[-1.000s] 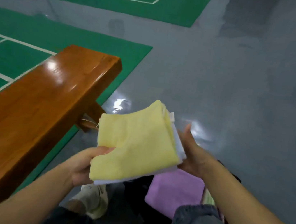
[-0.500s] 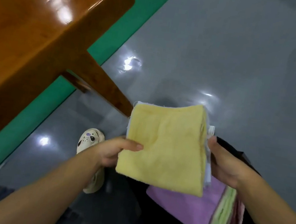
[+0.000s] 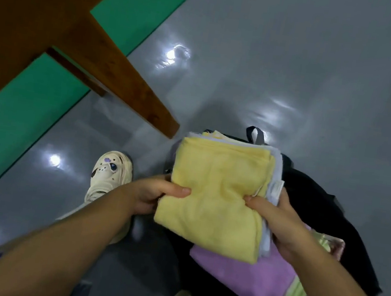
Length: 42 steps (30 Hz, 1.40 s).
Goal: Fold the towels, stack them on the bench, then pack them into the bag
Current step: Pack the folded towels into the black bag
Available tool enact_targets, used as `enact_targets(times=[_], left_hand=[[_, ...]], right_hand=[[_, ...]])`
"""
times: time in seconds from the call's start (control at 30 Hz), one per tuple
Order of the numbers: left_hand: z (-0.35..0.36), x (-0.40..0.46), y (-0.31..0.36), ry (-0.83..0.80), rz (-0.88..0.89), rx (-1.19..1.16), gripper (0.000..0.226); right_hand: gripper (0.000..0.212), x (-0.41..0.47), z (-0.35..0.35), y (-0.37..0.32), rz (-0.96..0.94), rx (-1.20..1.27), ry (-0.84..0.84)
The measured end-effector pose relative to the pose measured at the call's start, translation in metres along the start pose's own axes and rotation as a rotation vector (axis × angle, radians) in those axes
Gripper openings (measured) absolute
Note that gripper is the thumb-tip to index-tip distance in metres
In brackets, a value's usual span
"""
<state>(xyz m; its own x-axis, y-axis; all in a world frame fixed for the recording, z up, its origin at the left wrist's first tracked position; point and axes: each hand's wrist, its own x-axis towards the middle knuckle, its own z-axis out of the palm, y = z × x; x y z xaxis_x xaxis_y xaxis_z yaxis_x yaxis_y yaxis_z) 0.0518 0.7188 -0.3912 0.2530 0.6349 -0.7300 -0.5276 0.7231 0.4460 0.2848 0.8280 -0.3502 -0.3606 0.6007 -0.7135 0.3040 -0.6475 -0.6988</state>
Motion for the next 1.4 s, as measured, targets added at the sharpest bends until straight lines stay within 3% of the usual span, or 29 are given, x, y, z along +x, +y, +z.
enact_targets(times=[0.07, 0.13, 0.23, 0.4, 0.53, 0.63, 0.73, 0.8, 0.9, 0.97, 1.03, 1.23, 1.33, 1.4], left_hand=[[0.001, 0.014, -0.006, 0.045, -0.025, -0.014, 0.093], [0.002, 0.024, -0.009, 0.086, -0.053, -0.031, 0.070], [0.005, 0.034, -0.006, 0.097, -0.113, -0.008, 0.040], [0.010, 0.048, -0.008, 0.306, -0.112, 0.241, 0.050], [-0.001, 0.053, -0.015, 0.511, -0.060, 0.400, 0.035], [0.004, 0.051, -0.019, 0.552, -0.127, 0.638, 0.033], [0.019, 0.043, -0.016, 0.526, -0.180, 1.068, 0.044], [0.021, 0.034, -0.010, 0.528, -0.195, 1.145, 0.039], [0.010, 0.019, 0.006, 0.582, -0.194, 0.686, 0.028], [0.006, 0.009, 0.017, 0.525, -0.167, 0.255, 0.044], [0.006, 0.009, 0.020, 0.441, -0.137, -0.006, 0.057], [0.035, 0.042, 0.012, 0.213, -0.195, 0.033, 0.076], [0.036, 0.056, 0.008, 0.174, -0.350, 0.098, 0.103], [0.031, 0.063, 0.007, 0.193, -0.381, 0.014, 0.107]], right_hand=[[0.076, 0.003, 0.003, 0.005, 0.034, 0.028, 0.092], [0.068, 0.003, 0.003, 0.004, 0.036, 0.001, 0.142], [0.077, 0.000, -0.003, 0.003, 0.022, -0.130, 0.210], [0.071, -0.007, 0.012, 0.010, -0.039, -0.317, 0.252], [0.093, 0.004, 0.041, 0.014, -0.107, -0.519, 0.225], [0.104, 0.003, 0.047, 0.018, -0.107, -0.613, 0.224], [0.105, -0.002, 0.039, 0.023, -0.094, -0.670, 0.244], [0.106, 0.000, 0.038, 0.025, -0.091, -0.663, 0.253], [0.104, 0.006, 0.042, 0.025, -0.083, -0.621, 0.252], [0.104, 0.005, 0.045, 0.026, -0.088, -0.631, 0.256], [0.106, 0.000, 0.047, 0.028, -0.099, -0.653, 0.253], [0.107, -0.013, 0.059, 0.036, -0.098, -0.881, 0.165], [0.109, -0.008, 0.067, 0.042, -0.029, -0.937, 0.169], [0.110, -0.003, 0.074, 0.044, 0.009, -0.967, 0.153]])
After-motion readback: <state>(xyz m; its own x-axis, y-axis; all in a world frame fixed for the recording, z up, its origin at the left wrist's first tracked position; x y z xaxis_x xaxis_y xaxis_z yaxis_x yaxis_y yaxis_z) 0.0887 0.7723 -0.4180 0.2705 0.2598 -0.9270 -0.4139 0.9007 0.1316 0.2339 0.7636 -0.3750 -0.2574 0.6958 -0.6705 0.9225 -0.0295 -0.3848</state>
